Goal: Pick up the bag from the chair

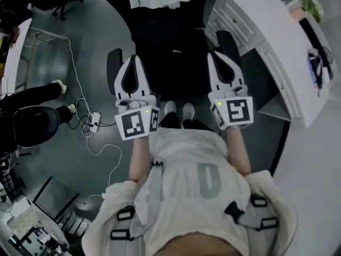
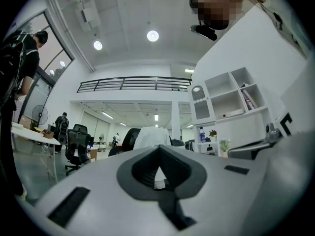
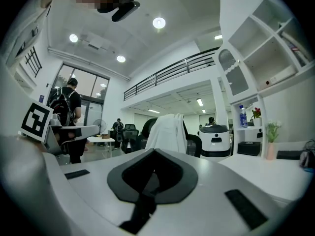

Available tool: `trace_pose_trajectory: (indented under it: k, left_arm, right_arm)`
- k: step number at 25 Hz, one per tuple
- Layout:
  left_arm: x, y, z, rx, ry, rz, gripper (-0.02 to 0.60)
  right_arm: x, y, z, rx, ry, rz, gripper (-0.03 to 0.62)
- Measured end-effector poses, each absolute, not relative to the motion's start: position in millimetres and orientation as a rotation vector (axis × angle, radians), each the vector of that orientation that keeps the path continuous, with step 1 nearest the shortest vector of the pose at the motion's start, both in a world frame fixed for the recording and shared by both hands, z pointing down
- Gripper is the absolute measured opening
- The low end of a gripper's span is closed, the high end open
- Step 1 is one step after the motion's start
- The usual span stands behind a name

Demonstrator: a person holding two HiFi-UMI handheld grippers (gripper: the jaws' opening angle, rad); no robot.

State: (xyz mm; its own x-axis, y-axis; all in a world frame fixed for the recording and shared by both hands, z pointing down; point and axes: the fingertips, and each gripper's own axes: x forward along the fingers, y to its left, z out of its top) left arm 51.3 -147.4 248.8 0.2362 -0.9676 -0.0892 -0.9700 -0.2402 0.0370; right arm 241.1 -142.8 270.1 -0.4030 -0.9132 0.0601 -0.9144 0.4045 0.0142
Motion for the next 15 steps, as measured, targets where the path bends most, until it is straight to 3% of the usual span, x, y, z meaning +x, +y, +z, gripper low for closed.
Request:
trace_pose_trajectory:
  k: [15]
  left_arm:
    - [23.4,-158.4,252.8,-2.476,1.882,0.143,0.006]
  right_arm:
    - [231.4,-147.1,276.7,1.774,-2.527,0.021,0.006]
